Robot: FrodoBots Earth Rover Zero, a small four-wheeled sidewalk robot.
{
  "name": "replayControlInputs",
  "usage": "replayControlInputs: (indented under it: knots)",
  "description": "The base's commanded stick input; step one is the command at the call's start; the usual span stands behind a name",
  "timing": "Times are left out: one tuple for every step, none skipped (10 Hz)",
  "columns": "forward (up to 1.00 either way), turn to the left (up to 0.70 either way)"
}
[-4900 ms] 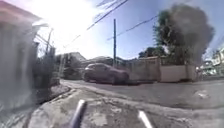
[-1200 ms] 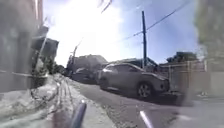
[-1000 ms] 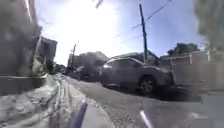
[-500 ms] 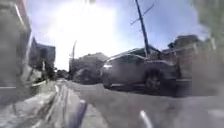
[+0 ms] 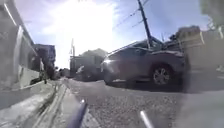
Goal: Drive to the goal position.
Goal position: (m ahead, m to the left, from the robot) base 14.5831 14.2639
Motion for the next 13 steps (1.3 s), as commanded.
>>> replayControlInputs:
  knots:
    - [0.87, 0.0]
    - [0.87, 0.0]
    - [0.87, 0.0]
    - [0.87, 0.0]
    - [0.87, 0.0]
    - [0.87, 0.0]
    - [0.87, 0.0]
    - [0.87, 0.0]
    - [0.87, 0.0]
    - [0.87, 0.0]
    - [0.87, 0.0]
    - [0.87, 0.13]
    - [0.87, 0.28]
